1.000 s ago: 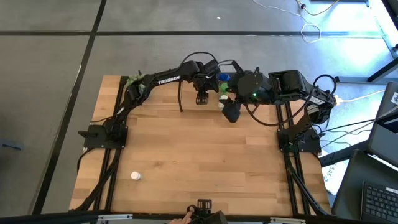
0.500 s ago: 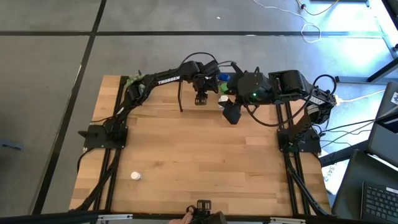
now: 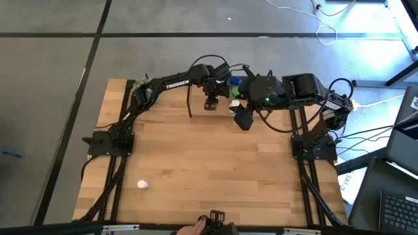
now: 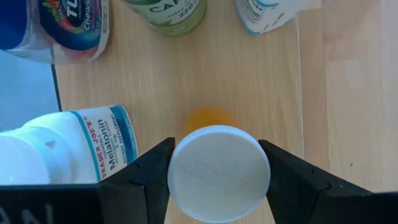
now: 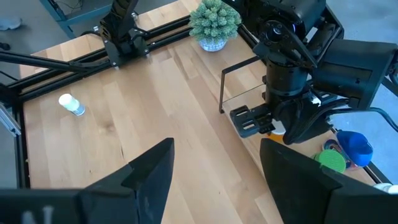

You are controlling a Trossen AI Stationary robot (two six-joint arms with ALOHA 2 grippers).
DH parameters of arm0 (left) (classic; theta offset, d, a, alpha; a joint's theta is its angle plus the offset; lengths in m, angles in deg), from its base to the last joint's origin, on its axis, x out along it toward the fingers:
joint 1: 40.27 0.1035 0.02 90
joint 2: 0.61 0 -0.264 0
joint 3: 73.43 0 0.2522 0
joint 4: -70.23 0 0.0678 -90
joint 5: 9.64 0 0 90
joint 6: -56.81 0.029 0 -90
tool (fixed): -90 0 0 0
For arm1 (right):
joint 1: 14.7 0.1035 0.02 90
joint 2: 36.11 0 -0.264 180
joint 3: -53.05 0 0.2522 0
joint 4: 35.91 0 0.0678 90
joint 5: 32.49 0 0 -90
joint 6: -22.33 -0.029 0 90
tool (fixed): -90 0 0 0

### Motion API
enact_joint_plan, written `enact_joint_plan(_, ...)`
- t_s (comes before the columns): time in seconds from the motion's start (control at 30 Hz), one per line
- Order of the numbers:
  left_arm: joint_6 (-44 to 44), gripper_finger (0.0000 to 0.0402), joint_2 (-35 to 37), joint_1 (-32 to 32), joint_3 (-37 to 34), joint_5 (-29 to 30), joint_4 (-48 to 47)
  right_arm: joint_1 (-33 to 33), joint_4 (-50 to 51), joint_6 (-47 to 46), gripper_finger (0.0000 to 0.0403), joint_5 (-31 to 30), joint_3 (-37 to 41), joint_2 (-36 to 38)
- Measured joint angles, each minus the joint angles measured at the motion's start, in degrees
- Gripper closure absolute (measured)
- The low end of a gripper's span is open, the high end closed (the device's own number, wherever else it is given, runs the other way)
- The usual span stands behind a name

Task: Pick and place medicine bottles onto shelf by color
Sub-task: Put the orange pill bottle on the shelf

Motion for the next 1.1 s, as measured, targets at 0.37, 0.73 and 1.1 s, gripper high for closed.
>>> enact_joint_plan(0.37, 0.27, 0.0202, 0.00, -0.10, 0.00, 0.02, 0.20, 0.00, 0.00, 0.00, 0.0164, -0.02, 0.00, 0.00)
enact_joint_plan(0.73, 2.65, 0.0158, 0.00, -0.19, 0.00, 0.31, -0.10, 0.00, 0.00, 0.00, 0.0164, -0.02, 0.00, 0.00)
enact_joint_plan(1.1, 2.78, 0.0129, 0.04, -0.16, 0.07, 2.23, 1.88, 0.00, 0.00, 0.00, 0.0164, -0.02, 0.00, 0.00)
